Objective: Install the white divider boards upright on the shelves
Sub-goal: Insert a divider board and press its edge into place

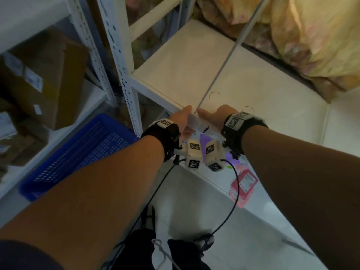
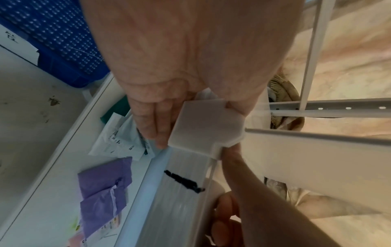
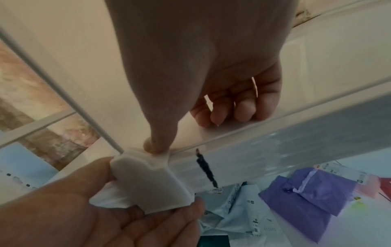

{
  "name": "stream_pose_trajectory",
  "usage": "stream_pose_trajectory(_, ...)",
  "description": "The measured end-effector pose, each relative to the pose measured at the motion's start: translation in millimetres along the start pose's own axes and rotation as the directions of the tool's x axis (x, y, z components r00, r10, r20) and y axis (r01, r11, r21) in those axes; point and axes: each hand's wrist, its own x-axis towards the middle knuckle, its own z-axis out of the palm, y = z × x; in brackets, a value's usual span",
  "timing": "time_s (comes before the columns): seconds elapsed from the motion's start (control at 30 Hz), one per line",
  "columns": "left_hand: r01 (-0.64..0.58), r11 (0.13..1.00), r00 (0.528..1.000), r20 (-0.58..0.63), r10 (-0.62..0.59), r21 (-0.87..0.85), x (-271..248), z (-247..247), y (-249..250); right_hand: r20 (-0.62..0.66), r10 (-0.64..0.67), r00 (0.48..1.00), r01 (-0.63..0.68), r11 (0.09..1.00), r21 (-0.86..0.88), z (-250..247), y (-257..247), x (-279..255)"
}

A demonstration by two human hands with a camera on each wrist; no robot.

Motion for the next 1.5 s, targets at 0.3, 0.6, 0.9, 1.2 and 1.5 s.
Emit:
stream_pose_trajectory(0.3,0.018,0.997,1.000,0.006,-0.017,-0.075,7,7,-9,-0.027,-0.041,0.999,0.040,0.998,-0.044,-2,7,7)
stream_pose_trajectory(0.6,0.029,0.996,0.999,0.035,-0.026,-0.089,4,13,-17,-0.024,-0.032,0.999,0.031,0.998,-0.053,-3,18,7)
stream_pose_trajectory(0.9,0.042,0.994,0.998,0.043,-0.038,-0.097,2,18,-21,-0.046,-0.055,0.997,0.056,0.998,0.020,-1,24,6)
stream_pose_trajectory(1.2,0.037,0.998,0.998,0.054,-0.034,-0.055,1,18,-21,-0.089,-0.096,0.991,0.101,0.994,0.049,5,29,6)
stream_pose_trajectory(1.5,0.049,0.996,0.997,0.069,-0.044,-0.073,0,18,-23,-0.119,-0.112,0.987,0.119,0.991,0.058,8,31,5)
